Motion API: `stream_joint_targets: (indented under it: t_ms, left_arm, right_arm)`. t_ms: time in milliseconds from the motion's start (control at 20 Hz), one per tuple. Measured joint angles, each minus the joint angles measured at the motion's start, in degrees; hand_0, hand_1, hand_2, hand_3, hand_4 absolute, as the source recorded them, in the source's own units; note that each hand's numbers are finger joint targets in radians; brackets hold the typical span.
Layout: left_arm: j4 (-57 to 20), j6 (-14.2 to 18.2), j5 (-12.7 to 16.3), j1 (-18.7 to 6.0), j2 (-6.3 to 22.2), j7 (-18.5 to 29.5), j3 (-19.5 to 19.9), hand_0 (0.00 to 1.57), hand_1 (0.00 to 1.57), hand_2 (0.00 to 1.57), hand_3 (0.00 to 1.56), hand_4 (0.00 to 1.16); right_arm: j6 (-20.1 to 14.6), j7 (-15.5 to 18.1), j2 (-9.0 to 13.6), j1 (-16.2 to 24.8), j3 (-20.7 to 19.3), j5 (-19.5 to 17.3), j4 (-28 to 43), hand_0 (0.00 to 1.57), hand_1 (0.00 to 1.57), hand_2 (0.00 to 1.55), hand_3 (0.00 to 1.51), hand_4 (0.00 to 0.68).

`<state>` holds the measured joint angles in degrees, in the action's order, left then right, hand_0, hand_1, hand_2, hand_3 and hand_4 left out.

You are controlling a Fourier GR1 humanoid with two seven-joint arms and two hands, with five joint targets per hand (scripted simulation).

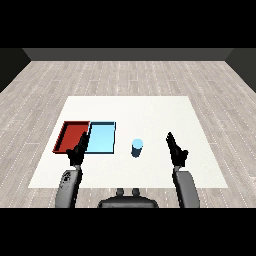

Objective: Pick the blue can and put it in the blue box

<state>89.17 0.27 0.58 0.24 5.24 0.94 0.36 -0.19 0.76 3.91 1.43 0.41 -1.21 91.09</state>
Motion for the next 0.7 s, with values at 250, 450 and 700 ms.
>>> stream_joint_targets:
  t_ms: [250,450,700]
  left_arm:
    - [0.8,-0.6,-0.3,-0.9,0.2,0.1,0.9,0.0,0.0,0.0,0.0,0.0]
    - [3.1,-2.0,1.8,-3.0,-0.8,7.4,1.6,0.0,0.0,0.0,0.0,0.0]
    - [4.3,-4.5,3.9,-2.1,-1.1,16.0,2.7,0.0,0.0,0.0,0.0,0.0]
  right_arm:
    - [-1.1,-0.5,-0.9,-1.4,0.8,-1.9,0.6,0.0,0.0,0.0,0.0,0.0]
    - [-0.3,2.9,-2.6,-4.1,2.2,1.6,1.8,0.0,0.0,0.0,0.0,0.0]
    - [3.4,7.9,-2.8,-3.3,1.9,5.6,2.4,0.0,0.0,0.0,0.0,0.0]
